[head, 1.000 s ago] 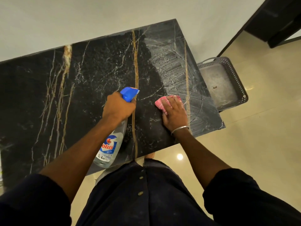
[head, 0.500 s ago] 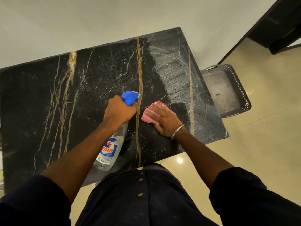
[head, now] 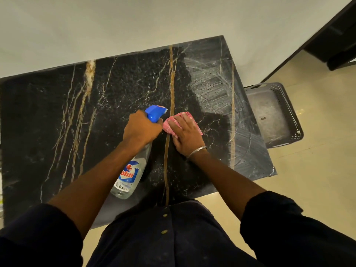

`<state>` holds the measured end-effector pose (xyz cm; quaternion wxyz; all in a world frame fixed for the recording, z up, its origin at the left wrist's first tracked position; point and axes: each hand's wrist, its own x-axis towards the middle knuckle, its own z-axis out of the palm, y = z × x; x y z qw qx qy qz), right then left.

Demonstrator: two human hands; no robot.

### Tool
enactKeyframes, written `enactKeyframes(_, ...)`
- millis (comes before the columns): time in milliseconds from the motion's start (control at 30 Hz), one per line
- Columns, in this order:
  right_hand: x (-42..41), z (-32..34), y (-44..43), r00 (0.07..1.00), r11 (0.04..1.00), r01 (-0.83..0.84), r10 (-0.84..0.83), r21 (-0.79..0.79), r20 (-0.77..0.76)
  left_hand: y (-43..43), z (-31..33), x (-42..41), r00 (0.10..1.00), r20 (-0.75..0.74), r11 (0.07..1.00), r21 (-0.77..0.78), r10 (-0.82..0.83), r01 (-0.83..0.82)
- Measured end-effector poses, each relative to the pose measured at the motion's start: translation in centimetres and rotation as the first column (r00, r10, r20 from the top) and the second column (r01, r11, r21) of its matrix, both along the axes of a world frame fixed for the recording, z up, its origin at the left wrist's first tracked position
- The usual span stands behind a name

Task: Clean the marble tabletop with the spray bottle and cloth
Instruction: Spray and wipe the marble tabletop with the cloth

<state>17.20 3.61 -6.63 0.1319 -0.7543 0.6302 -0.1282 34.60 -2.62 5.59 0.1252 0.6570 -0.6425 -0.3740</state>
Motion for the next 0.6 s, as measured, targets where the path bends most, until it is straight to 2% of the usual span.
enactKeyframes(67, -1.7, -0.2, -0.4, 0.988, 0.989, -0.150, 0.150, -0.011, -0.041, -0.8, -0.1, -0.1, 1.000, -0.003, 1.000, -0.001, 0.001, -0.001)
enactKeyframes(133, -4.2, -0.2, -0.8, 0.979, 0.982, -0.189, 0.187, -0.017, -0.077, -1.4, -0.1, -0.1, 1.000, -0.007, 1.000, 0.014, -0.006, 0.006)
enactKeyframes(200, -6.8, -0.1, -1.6, 0.997, 0.999, -0.034, 0.032, -0.025, -0.067, -2.1, -0.1, 0.1, 1.000, -0.008, 1.000, 0.018, -0.010, 0.010)
enactKeyframes(267, -8.3, 0.1, -2.2, 0.975, 0.976, 0.213, -0.215, -0.031, -0.050, -2.6, -0.1, 0.1, 1.000, -0.010, 1.000, 0.010, -0.005, 0.005)
enactKeyframes(400, -5.8, 0.4, -4.0, 0.808, 0.809, 0.587, -0.587, -0.005, -0.047, -3.5, -0.1, 0.3, 1.000, -0.012, 1.000, 0.009, 0.012, -0.012)
enactKeyframes(467, -2.7, 0.6, -4.5, 0.745, 0.746, 0.666, -0.665, 0.011, -0.040, -3.8, -0.3, 0.3, 1.000, -0.019, 1.000, 0.009, 0.006, -0.006)
enactKeyframes(533, -0.3, 0.7, -4.6, 0.837, 0.837, 0.547, -0.547, 0.013, -0.013, -4.2, -0.5, 0.2, 1.000, -0.019, 1.000, 0.009, 0.010, -0.010)
enactKeyframes(600, 0.4, 0.1, -4.2, 0.960, 0.960, 0.281, -0.281, -0.006, 0.020, -4.6, -0.6, -0.1, 1.000, -0.004, 1.000, -0.004, 0.019, -0.019)
